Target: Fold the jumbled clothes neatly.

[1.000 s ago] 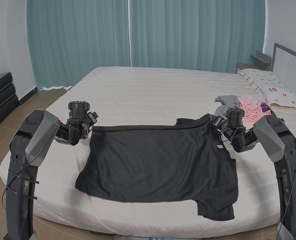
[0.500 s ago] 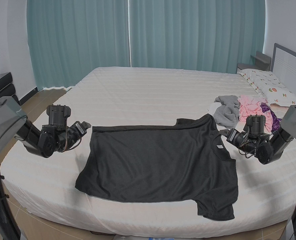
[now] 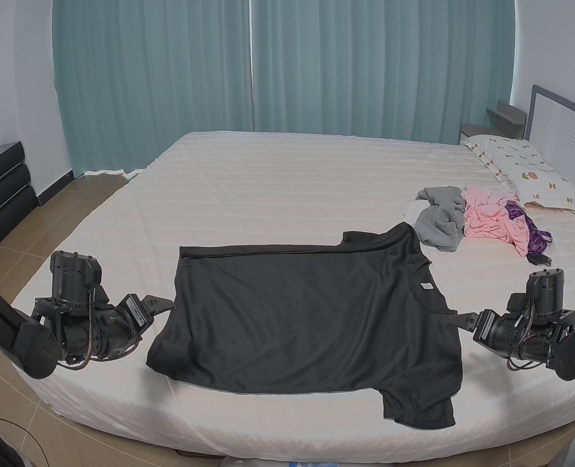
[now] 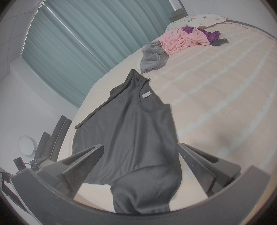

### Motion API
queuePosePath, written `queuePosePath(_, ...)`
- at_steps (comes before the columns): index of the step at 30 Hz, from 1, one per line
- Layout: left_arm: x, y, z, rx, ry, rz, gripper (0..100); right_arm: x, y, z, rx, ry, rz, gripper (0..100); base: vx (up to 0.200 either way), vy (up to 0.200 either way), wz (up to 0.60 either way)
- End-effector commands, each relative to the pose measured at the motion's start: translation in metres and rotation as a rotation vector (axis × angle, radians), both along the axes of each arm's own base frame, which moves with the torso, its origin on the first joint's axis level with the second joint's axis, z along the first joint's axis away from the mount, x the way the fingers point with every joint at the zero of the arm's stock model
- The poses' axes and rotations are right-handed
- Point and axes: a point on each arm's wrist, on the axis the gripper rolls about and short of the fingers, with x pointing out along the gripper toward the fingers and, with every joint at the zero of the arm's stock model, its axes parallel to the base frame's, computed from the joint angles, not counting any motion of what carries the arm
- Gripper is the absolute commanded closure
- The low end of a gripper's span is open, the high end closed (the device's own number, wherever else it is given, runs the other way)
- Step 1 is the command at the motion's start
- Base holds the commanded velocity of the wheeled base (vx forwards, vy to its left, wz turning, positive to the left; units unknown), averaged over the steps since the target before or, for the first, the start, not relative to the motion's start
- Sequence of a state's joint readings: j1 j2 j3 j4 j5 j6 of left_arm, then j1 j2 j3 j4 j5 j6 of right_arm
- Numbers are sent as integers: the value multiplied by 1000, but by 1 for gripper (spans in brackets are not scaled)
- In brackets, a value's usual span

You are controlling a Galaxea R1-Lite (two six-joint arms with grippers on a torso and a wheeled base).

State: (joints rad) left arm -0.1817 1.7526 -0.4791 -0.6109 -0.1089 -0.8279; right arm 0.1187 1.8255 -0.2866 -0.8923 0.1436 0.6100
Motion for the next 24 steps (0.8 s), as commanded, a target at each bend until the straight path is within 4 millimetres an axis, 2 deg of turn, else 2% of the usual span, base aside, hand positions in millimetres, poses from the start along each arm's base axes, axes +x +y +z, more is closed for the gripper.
queuePosePath(1, -26, 0, 5, -46, -1, -42, 0, -22, 7, 7, 12, -11, 49, 0, 0, 0, 0)
queuePosePath(5, -33, 2, 6, -56, 2, -41, 0, -28, 10, -1, 6, 29, 65, 0, 0, 0, 0)
queuePosePath(18, -33, 1, -4, -75, 53, -70, 0, -36, 11, -12, 10, 95, 81, 0, 0, 0, 0)
queuePosePath(24, -32, 0, -4, -76, 46, -72, 0, -35, 11, -11, 13, 78, 80, 0, -200, 0, 0)
